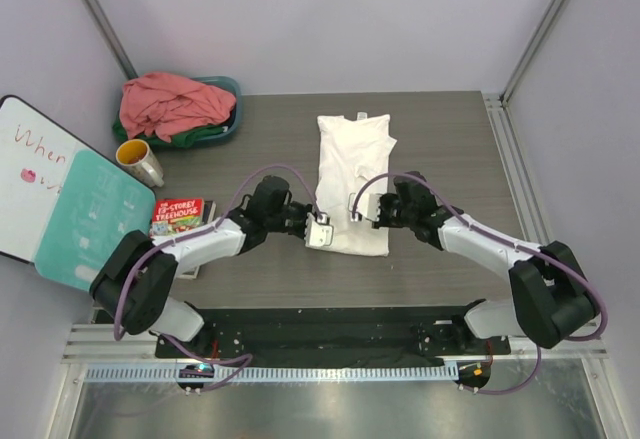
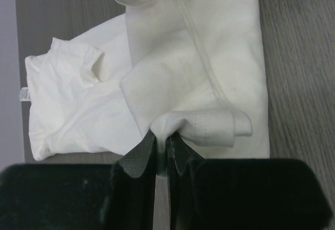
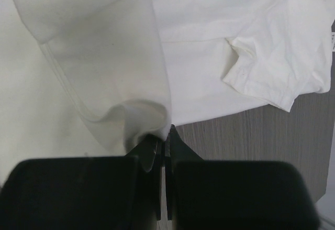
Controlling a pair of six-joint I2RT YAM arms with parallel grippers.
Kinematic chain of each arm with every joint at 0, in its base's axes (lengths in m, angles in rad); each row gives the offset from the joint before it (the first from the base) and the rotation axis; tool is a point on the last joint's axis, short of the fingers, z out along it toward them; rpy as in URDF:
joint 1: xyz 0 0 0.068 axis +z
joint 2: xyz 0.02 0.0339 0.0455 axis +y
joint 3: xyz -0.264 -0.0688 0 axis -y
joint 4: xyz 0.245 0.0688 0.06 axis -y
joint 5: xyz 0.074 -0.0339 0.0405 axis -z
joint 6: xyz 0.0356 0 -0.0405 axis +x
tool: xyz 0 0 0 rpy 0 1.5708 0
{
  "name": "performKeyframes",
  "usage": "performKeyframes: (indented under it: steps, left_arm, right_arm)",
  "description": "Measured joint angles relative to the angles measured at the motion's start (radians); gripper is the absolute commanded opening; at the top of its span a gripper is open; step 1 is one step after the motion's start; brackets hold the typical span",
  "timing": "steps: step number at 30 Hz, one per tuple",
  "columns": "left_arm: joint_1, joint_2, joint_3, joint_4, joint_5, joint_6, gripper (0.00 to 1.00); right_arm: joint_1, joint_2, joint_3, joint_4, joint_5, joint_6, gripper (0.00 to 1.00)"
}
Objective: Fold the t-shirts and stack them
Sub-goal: Fold the tshirt
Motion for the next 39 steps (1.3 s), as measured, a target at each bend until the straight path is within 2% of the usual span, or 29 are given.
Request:
performKeyframes:
  steps: [7,22,37,38,39]
  left_arm:
    - [0.053,0.061,0.086,0.005,0.014,-0.04,0.16]
    - [0.105,0.204,0.163,0.008,0.026,-0.055,0.16]
    - [0.151,0.347,0.291,0.075,0.03,-0.107,0.16]
    - [0.153,0.353,0.298,0.079,0.03,-0.109,0.16]
    - [0.156,0.36,0.304,0.088,0.03,-0.11,0.17]
  right_arm:
    - [-0.018,0.056,0.047,0.024,0.026,0.004,0.01]
    - [-0.039,0.153,0.071,0.114,0.047,0.003,0.01]
    - [-0.065,0.286,0.169,0.187,0.084,0.003,0.01]
    - [-0.066,0.294,0.177,0.19,0.087,0.003,0.01]
    - [-0.068,0.303,0.182,0.196,0.087,0.003,0.06]
